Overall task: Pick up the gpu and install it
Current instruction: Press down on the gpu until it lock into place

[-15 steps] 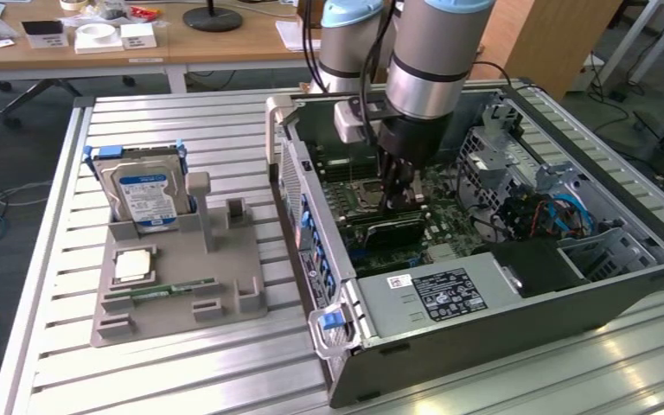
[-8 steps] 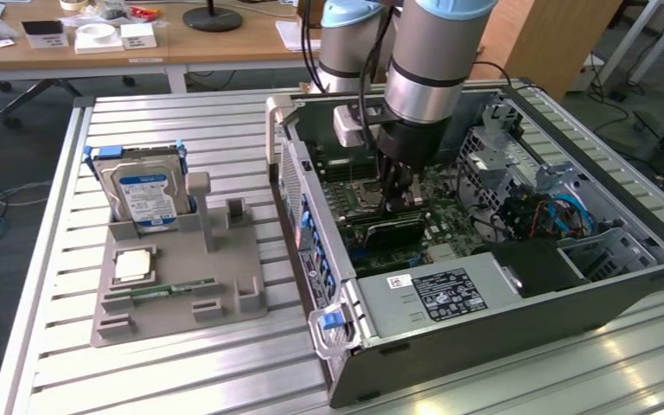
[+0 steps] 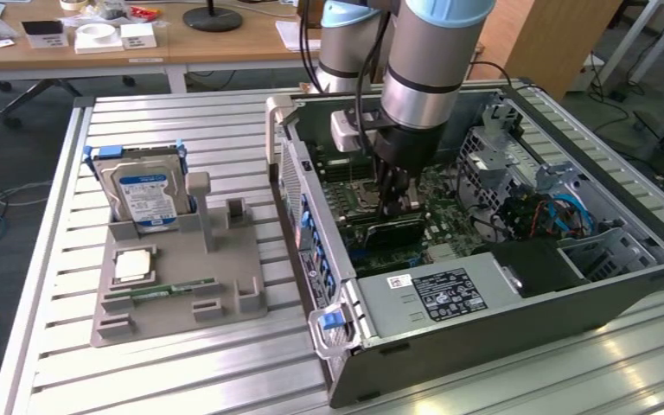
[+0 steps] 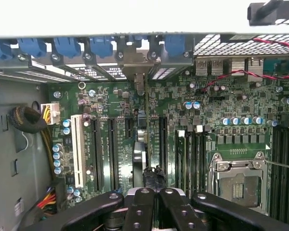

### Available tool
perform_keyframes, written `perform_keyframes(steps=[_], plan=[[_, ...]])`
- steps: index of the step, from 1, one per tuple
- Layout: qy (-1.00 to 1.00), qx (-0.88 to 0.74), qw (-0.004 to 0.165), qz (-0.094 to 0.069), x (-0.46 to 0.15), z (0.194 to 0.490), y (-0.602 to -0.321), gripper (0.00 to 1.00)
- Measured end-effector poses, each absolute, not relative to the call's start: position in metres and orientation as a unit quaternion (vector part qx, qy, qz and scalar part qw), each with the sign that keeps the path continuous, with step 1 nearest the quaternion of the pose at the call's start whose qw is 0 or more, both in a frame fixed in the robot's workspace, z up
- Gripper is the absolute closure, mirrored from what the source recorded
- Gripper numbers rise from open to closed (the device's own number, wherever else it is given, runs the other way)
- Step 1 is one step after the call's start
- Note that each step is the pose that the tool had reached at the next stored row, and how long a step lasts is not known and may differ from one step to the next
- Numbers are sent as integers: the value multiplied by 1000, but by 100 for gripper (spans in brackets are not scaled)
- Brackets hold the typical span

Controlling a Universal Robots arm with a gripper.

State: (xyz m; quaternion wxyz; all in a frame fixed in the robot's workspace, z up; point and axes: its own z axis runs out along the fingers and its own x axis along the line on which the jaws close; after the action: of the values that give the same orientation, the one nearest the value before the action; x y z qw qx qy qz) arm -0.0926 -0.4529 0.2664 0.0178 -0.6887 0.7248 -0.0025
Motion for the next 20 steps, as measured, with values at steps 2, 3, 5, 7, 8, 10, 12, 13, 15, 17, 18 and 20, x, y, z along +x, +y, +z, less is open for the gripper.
perform_keyframes(steps=[2, 3, 5, 7, 8, 10, 12, 13, 15, 17, 18, 20], plan=[[725, -689, 18, -3, -93, 266, -453, 89], [725, -689, 18, -3, -93, 266, -453, 89], [725, -689, 18, -3, -92, 265, -453, 89], [725, -689, 18, -3, -92, 265, -453, 89], [725, -689, 18, -3, -92, 265, -453, 89], [725, -689, 18, -3, -92, 264, -453, 89], [725, -689, 18, -3, -92, 262, -453, 89], [725, -689, 18, -3, -92, 261, -453, 89], [725, -689, 18, -3, -92, 261, -453, 89], [725, -689, 18, -3, -92, 261, -453, 89], [725, -689, 18, -3, -92, 261, -453, 89], [725, -689, 18, -3, -92, 261, -453, 89]])
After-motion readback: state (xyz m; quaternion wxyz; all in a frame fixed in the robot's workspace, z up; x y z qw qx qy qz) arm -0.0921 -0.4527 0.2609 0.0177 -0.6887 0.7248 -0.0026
